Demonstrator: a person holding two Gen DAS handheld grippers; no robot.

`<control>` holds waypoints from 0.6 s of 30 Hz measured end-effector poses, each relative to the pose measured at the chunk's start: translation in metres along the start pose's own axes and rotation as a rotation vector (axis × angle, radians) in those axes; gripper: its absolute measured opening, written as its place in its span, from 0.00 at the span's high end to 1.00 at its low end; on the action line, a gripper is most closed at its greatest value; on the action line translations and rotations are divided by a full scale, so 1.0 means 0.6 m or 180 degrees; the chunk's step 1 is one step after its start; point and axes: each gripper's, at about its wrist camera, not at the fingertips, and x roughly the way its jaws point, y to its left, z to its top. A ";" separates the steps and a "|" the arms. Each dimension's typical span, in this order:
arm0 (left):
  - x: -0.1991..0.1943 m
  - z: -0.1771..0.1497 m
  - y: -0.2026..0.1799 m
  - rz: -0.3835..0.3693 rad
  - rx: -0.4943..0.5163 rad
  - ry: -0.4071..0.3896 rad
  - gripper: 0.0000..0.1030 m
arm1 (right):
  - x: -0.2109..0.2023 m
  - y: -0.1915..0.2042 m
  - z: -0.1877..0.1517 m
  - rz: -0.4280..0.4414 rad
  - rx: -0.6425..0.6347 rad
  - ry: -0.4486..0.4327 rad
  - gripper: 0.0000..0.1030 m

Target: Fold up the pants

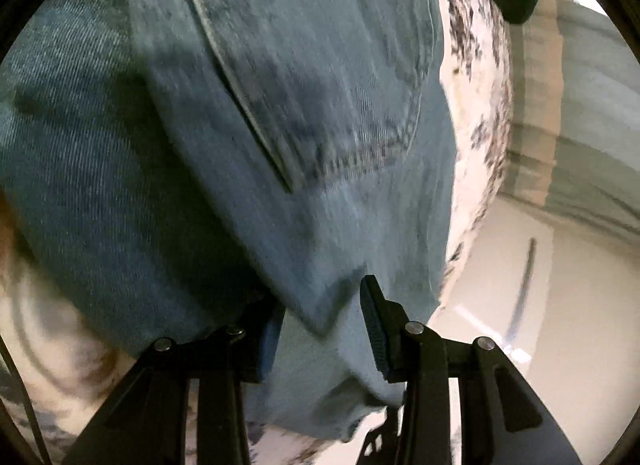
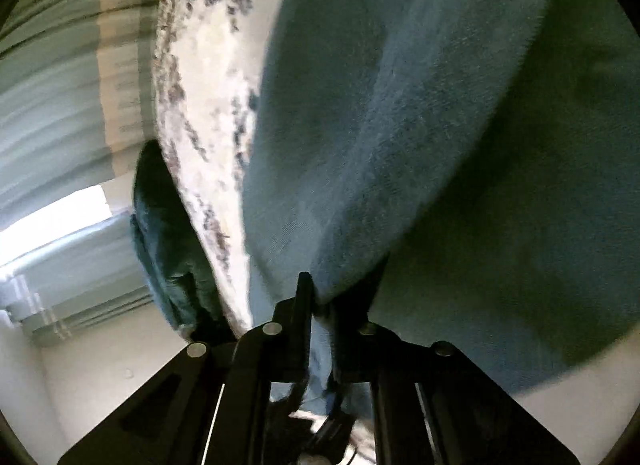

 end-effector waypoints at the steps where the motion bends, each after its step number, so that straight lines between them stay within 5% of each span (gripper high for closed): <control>1: -0.002 0.004 0.002 -0.0041 -0.0030 -0.0029 0.66 | -0.015 0.002 -0.009 0.0036 -0.0001 -0.0010 0.93; 5: -0.015 0.027 -0.001 -0.0042 0.0040 -0.0220 0.70 | -0.059 0.005 -0.014 -0.0096 -0.0202 -0.0055 0.96; 8: -0.020 0.032 -0.026 0.0202 0.0307 -0.0324 0.91 | -0.063 -0.011 0.013 -0.0244 -0.0164 -0.0058 0.96; 12: -0.040 0.037 -0.033 0.0462 0.0549 -0.0327 0.93 | -0.027 -0.045 0.041 -0.0260 0.0035 0.0138 0.93; 16: -0.046 0.029 -0.049 0.0583 0.0806 -0.0361 0.94 | -0.012 -0.077 0.053 -0.0223 0.0259 0.0176 0.43; 18: -0.043 0.024 -0.054 0.0665 0.0938 -0.0363 0.94 | -0.012 -0.087 0.054 -0.0154 0.0319 0.0153 0.42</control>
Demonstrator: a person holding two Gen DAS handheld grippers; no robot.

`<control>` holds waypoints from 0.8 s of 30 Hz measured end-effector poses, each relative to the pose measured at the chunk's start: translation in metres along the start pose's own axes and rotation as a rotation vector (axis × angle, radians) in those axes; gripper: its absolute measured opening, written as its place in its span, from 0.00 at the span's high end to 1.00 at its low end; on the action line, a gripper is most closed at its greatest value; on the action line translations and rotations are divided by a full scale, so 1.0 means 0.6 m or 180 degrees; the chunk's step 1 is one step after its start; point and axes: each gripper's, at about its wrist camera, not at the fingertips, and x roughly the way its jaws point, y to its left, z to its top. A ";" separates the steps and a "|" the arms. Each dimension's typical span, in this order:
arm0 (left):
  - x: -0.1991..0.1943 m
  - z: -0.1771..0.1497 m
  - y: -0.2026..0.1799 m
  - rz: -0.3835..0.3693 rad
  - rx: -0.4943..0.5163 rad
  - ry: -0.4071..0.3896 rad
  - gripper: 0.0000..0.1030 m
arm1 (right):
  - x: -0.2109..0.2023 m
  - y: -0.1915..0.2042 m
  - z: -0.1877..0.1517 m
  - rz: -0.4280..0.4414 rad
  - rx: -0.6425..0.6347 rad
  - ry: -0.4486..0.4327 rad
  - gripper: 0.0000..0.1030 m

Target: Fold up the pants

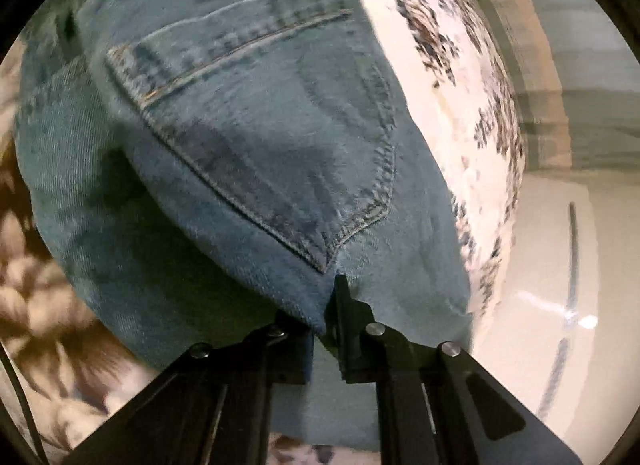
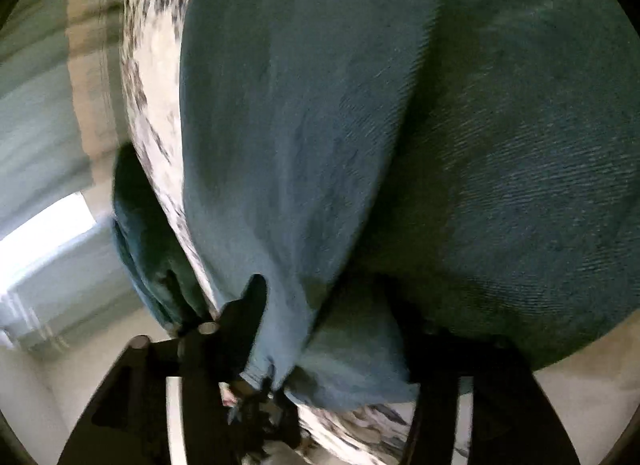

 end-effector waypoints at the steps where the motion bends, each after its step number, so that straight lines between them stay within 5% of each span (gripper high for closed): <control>1: 0.000 0.001 -0.001 0.0016 0.0017 -0.0005 0.94 | 0.001 -0.002 0.002 0.0039 0.0017 -0.0034 0.42; 4: 0.004 0.003 0.003 0.0052 0.0009 0.0007 0.94 | 0.000 0.000 0.009 0.0194 0.0018 -0.0193 0.43; 7: -0.003 -0.002 -0.008 0.0097 0.0067 -0.0024 0.94 | -0.002 0.021 0.007 0.0091 -0.0092 -0.0371 0.94; 12: -0.041 -0.037 -0.030 0.0284 0.0314 -0.0089 0.94 | -0.079 0.051 -0.057 0.0037 -0.0330 -0.0502 0.95; 16: -0.005 -0.036 0.024 0.0366 0.0085 0.0125 0.93 | -0.092 0.009 -0.079 -0.0258 -0.0317 -0.0439 0.95; 21: 0.018 -0.012 0.058 0.0174 -0.0048 0.0305 0.90 | -0.061 -0.044 -0.064 -0.0461 -0.0154 -0.0363 0.95; 24: -0.008 -0.007 0.063 0.0069 -0.0032 0.0292 0.89 | -0.061 -0.036 -0.050 -0.0344 -0.0172 -0.0204 0.94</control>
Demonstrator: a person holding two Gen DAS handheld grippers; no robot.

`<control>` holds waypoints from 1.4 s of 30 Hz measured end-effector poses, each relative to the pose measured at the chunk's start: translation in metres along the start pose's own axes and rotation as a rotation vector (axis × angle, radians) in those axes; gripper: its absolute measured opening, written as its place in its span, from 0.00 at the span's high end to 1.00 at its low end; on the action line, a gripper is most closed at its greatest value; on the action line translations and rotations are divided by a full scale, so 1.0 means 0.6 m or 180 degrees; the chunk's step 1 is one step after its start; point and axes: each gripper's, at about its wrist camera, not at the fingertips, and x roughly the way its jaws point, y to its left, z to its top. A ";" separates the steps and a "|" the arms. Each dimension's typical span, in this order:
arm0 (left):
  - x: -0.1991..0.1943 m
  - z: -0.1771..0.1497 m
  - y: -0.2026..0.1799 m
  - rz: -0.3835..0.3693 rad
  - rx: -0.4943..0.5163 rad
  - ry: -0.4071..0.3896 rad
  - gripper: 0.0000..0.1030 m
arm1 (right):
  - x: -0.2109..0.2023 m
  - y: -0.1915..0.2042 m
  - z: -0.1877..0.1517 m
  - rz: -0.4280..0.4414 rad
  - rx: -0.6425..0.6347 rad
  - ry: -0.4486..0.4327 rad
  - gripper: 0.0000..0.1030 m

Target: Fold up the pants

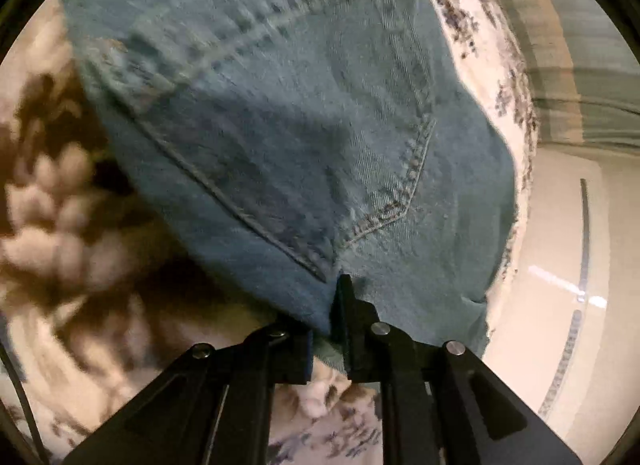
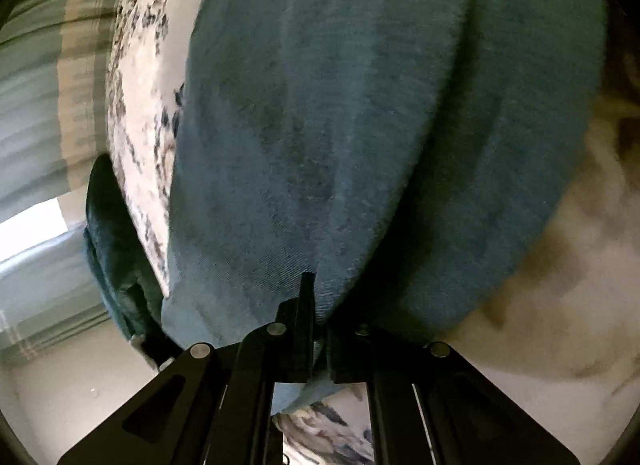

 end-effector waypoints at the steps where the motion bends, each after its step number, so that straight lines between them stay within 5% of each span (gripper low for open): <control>1: -0.011 0.002 0.008 -0.0015 -0.0037 -0.0030 0.88 | -0.009 -0.006 0.008 0.0066 0.0025 0.0026 0.92; 7: -0.035 0.041 0.061 -0.0057 -0.0412 -0.0222 0.88 | -0.100 -0.046 0.078 0.0061 0.0128 -0.0415 0.88; 14: -0.021 0.045 0.031 0.0218 -0.0186 -0.0304 0.88 | -0.213 -0.098 0.161 0.0070 0.0441 -0.1079 0.84; 17: -0.019 0.041 0.020 0.0250 -0.0151 -0.0330 0.88 | -0.257 -0.114 0.166 0.0091 0.0510 -0.1364 0.95; 20: -0.021 0.044 0.027 0.0236 -0.0123 -0.0310 0.88 | -0.317 -0.096 0.131 0.0064 0.0251 -0.1541 0.95; 28: -0.021 0.032 0.007 0.0484 0.0150 -0.0358 0.84 | -0.315 -0.175 0.135 0.0143 0.0619 -0.1159 0.93; 30: -0.020 0.027 0.002 0.0540 0.0198 -0.0400 0.83 | -0.311 -0.178 0.144 0.0211 0.0707 -0.1262 0.89; 32: -0.017 0.021 -0.003 0.0602 0.0202 -0.0456 0.80 | -0.307 -0.171 0.160 0.0251 0.0692 -0.1368 0.64; 34: -0.015 0.016 -0.007 0.0629 0.0180 -0.0501 0.78 | -0.305 -0.165 0.179 0.0271 0.0686 -0.1495 0.57; 36: -0.015 0.015 -0.007 0.0649 0.0160 -0.0536 0.78 | -0.312 -0.160 0.185 0.0181 0.0687 -0.1634 0.68; 37: -0.015 0.015 -0.005 0.0643 0.0140 -0.0546 0.78 | -0.327 -0.158 0.177 0.0139 0.0732 -0.1760 0.94; 40: -0.014 0.016 -0.006 0.0641 0.0110 -0.0567 0.78 | -0.384 -0.155 0.151 -0.0224 0.0549 -0.1952 0.95; 42: -0.013 0.013 -0.011 0.0691 0.0143 -0.0598 0.78 | -0.371 -0.176 0.162 -0.0239 0.0567 -0.1657 0.95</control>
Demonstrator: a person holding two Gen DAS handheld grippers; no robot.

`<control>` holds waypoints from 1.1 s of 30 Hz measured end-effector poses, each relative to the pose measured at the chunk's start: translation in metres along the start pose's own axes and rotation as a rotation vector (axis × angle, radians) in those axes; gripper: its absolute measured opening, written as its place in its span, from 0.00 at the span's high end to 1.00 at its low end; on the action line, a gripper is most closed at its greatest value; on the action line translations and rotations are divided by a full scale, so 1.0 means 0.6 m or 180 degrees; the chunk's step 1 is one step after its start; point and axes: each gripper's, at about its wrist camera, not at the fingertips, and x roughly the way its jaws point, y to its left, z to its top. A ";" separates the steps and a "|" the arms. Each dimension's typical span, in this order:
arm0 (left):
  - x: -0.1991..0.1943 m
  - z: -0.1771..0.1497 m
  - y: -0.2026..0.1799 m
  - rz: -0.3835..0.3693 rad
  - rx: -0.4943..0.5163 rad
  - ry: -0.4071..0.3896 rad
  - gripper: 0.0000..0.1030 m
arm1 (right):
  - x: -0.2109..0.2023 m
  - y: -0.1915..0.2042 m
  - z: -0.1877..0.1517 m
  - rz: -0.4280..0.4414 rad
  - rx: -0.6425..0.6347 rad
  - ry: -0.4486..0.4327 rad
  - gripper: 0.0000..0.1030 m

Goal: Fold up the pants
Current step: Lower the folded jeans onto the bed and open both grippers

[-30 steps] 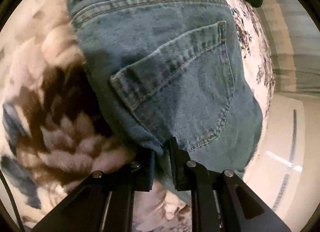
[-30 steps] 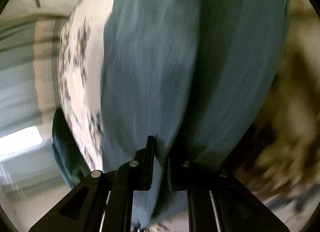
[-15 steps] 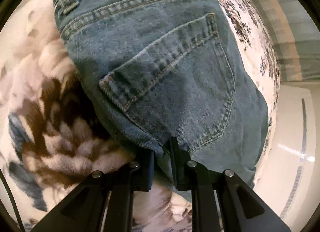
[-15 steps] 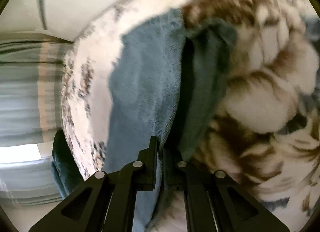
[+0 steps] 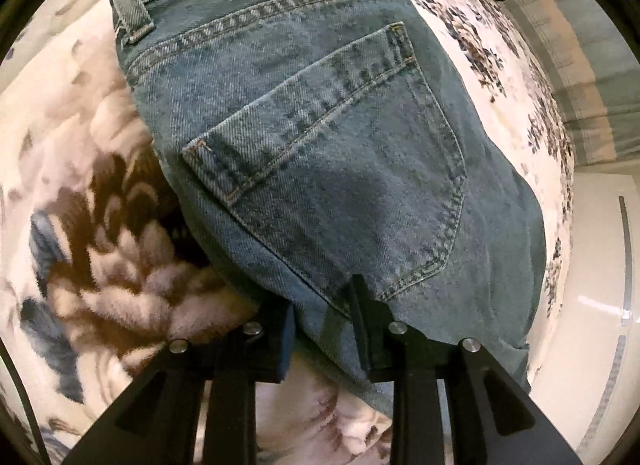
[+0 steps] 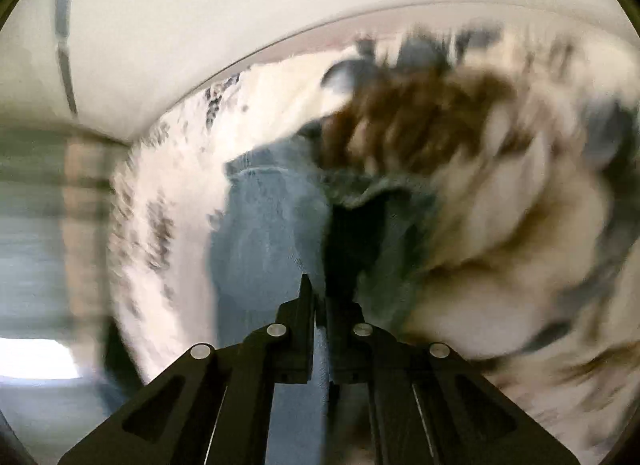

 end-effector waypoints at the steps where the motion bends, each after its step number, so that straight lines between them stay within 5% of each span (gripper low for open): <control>1: -0.001 -0.001 -0.005 0.0037 0.0029 -0.0005 0.77 | 0.009 -0.014 0.005 0.0084 0.0113 0.0178 0.94; 4: -0.010 -0.010 -0.009 0.0061 0.0049 -0.0010 0.77 | -0.003 -0.009 0.000 0.0048 0.0174 0.0350 0.89; 6: -0.028 -0.024 -0.011 0.0114 0.0049 -0.0034 0.77 | -0.040 0.007 -0.024 -0.0014 0.0125 0.0416 0.75; 8: -0.061 -0.047 -0.023 0.0249 0.0166 -0.0098 0.77 | -0.067 0.038 -0.067 -0.0006 -0.0071 0.0478 0.45; 10: -0.097 -0.064 -0.051 0.0468 0.0440 -0.0247 0.77 | -0.067 0.099 -0.131 -0.0120 -0.0559 0.0704 0.37; 12: -0.123 -0.066 -0.085 0.0636 0.0735 -0.0441 0.77 | -0.038 0.179 -0.205 -0.0167 -0.1266 0.1021 0.36; 17: -0.119 0.005 -0.188 0.0522 0.1385 -0.0745 0.62 | 0.102 0.457 -0.418 0.0031 -0.3218 0.1743 0.34; 22: -0.005 0.092 -0.230 0.1007 0.1822 -0.0486 0.62 | 0.285 0.608 -0.556 -0.0013 -0.3950 0.2347 0.34; 26: 0.037 0.113 -0.199 0.1135 0.1795 -0.0252 0.62 | 0.374 0.601 -0.617 -0.0425 -0.4278 0.2776 0.58; 33: 0.053 0.088 -0.174 0.1164 0.1854 -0.0212 0.62 | 0.341 0.502 -0.646 -0.0333 -0.4275 0.3205 0.60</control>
